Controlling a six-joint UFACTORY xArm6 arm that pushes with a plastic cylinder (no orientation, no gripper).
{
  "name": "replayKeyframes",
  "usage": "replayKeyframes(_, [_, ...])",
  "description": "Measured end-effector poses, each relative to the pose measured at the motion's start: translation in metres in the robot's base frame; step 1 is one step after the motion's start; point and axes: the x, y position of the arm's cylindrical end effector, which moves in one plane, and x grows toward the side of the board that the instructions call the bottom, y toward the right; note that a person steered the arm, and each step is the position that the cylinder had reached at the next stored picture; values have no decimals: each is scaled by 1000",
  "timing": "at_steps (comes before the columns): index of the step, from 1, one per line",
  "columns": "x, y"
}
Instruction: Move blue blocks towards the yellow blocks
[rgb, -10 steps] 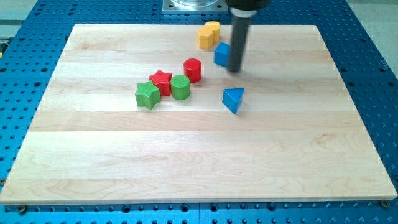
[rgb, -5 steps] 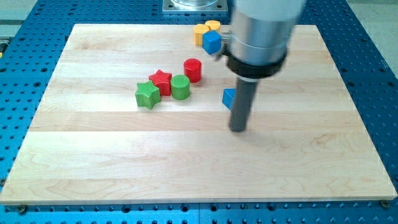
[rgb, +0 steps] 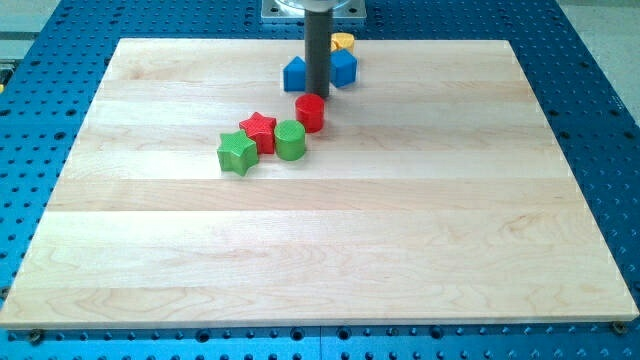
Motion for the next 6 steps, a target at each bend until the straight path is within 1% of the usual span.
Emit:
replayKeyframes(1, [34, -6])
replayKeyframes(2, [13, -44])
replayKeyframes(3, [-14, -26])
replayKeyframes(4, [15, 13])
replayKeyframes(5, [4, 97])
replayKeyframes(6, [-18, 66])
